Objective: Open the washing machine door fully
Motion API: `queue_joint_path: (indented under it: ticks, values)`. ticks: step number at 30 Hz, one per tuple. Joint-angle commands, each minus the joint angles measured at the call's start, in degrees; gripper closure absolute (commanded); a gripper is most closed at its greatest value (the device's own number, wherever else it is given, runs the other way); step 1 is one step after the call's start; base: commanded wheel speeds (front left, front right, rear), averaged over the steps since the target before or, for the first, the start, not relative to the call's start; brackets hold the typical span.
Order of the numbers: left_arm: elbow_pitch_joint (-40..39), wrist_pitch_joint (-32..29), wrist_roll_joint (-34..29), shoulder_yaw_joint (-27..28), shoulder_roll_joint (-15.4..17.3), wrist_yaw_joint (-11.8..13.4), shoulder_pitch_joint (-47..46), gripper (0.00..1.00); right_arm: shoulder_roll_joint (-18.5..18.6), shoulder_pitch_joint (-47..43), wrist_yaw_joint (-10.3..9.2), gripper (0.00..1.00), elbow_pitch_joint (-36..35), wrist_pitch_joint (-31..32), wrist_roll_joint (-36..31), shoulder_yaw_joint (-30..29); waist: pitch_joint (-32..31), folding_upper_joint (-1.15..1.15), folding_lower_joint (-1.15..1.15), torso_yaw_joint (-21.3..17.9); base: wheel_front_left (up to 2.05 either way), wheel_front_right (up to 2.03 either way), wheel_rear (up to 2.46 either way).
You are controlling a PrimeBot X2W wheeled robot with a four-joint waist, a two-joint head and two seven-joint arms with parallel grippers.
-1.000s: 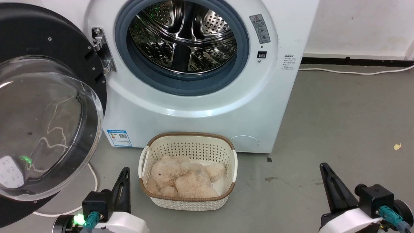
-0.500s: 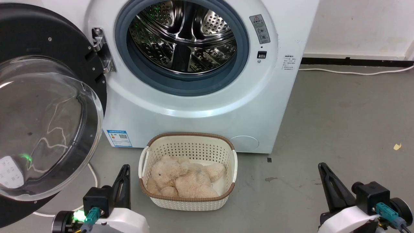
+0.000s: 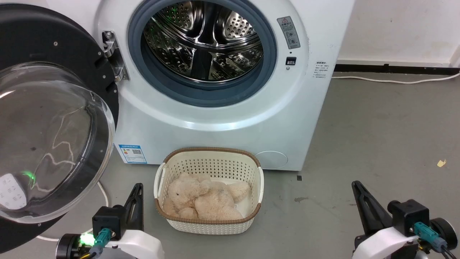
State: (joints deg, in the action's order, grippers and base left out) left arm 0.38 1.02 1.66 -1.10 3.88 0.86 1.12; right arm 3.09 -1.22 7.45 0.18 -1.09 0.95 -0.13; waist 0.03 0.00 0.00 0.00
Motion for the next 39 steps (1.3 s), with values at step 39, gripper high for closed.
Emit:
queue_joint_path:
  ticks: [39]
  values:
    - [-0.38,-1.02,-1.66,1.1,-1.01,-0.86,-1.12,1.0,-0.22,1.22,0.03,1.0,-0.18,1.09,-0.95,0.13,-0.03,0.0,0.0,0.0,0.0,0.0,0.0]
